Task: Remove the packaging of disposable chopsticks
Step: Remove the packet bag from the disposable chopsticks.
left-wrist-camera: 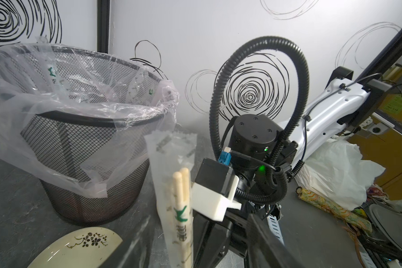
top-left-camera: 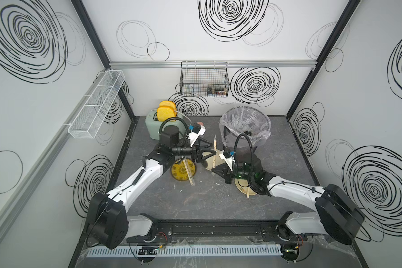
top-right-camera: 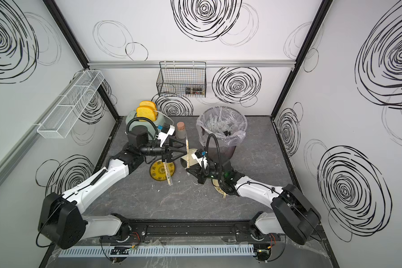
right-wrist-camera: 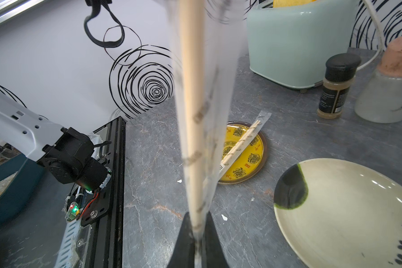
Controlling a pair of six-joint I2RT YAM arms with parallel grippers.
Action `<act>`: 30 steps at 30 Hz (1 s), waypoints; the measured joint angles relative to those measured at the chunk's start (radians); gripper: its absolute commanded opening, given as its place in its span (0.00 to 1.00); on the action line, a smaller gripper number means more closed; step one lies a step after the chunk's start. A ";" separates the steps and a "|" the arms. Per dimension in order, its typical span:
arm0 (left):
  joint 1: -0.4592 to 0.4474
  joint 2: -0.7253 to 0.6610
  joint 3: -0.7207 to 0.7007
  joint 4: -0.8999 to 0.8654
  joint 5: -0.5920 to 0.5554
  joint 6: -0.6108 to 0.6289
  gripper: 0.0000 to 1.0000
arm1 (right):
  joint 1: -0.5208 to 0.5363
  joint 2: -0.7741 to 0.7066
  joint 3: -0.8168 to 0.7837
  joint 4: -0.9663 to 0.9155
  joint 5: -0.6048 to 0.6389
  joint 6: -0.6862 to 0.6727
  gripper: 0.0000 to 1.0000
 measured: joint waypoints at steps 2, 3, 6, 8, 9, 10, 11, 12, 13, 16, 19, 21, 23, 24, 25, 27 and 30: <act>-0.004 0.007 0.000 0.006 -0.001 -0.010 0.60 | 0.005 0.003 0.000 0.000 0.000 -0.001 0.00; -0.005 0.011 0.000 0.006 -0.002 -0.014 0.59 | 0.006 0.004 0.000 0.000 0.000 -0.002 0.00; -0.005 0.019 0.000 0.007 -0.004 -0.027 0.55 | 0.011 0.008 0.000 0.000 0.000 -0.004 0.00; -0.005 0.022 0.000 0.007 -0.006 -0.032 0.51 | 0.016 0.008 0.000 0.000 0.000 -0.005 0.00; -0.005 0.022 0.000 0.006 -0.006 -0.036 0.47 | 0.016 0.008 0.000 0.000 0.000 -0.007 0.00; -0.005 0.022 0.000 0.008 -0.007 -0.036 0.43 | 0.017 0.008 0.000 0.000 0.000 -0.008 0.00; -0.005 0.022 0.000 0.009 -0.008 -0.040 0.39 | 0.018 0.009 0.000 0.000 0.000 -0.008 0.00; -0.004 0.022 0.000 0.010 -0.010 -0.040 0.36 | 0.018 0.009 0.000 0.000 0.000 -0.009 0.00; -0.004 0.022 0.000 0.011 -0.012 -0.043 0.32 | 0.019 0.009 0.000 0.000 0.000 -0.011 0.00; -0.002 0.022 0.000 0.014 -0.014 -0.051 0.23 | 0.021 0.009 0.000 0.000 0.000 -0.015 0.00; -0.001 0.022 0.000 0.017 -0.016 -0.057 0.12 | 0.022 0.010 0.000 0.000 -0.001 -0.018 0.00; -0.001 0.022 0.000 0.021 -0.019 -0.052 0.06 | 0.022 0.010 0.000 0.000 -0.004 -0.018 0.00; -0.001 0.022 0.000 0.023 -0.019 -0.054 0.05 | 0.022 0.010 0.000 0.002 -0.005 -0.015 0.00; -0.001 0.022 0.000 0.023 -0.021 -0.053 0.05 | 0.022 0.010 0.001 0.003 -0.006 -0.014 0.00; -0.002 0.022 0.000 0.024 -0.021 -0.052 0.05 | 0.022 0.010 0.001 0.003 -0.006 -0.014 0.00; -0.008 0.022 0.000 0.023 -0.027 -0.050 0.07 | 0.022 0.010 0.001 0.001 -0.006 -0.013 0.00; -0.021 0.021 0.000 0.014 -0.047 -0.035 0.08 | 0.022 0.009 0.002 -0.006 -0.006 -0.012 0.00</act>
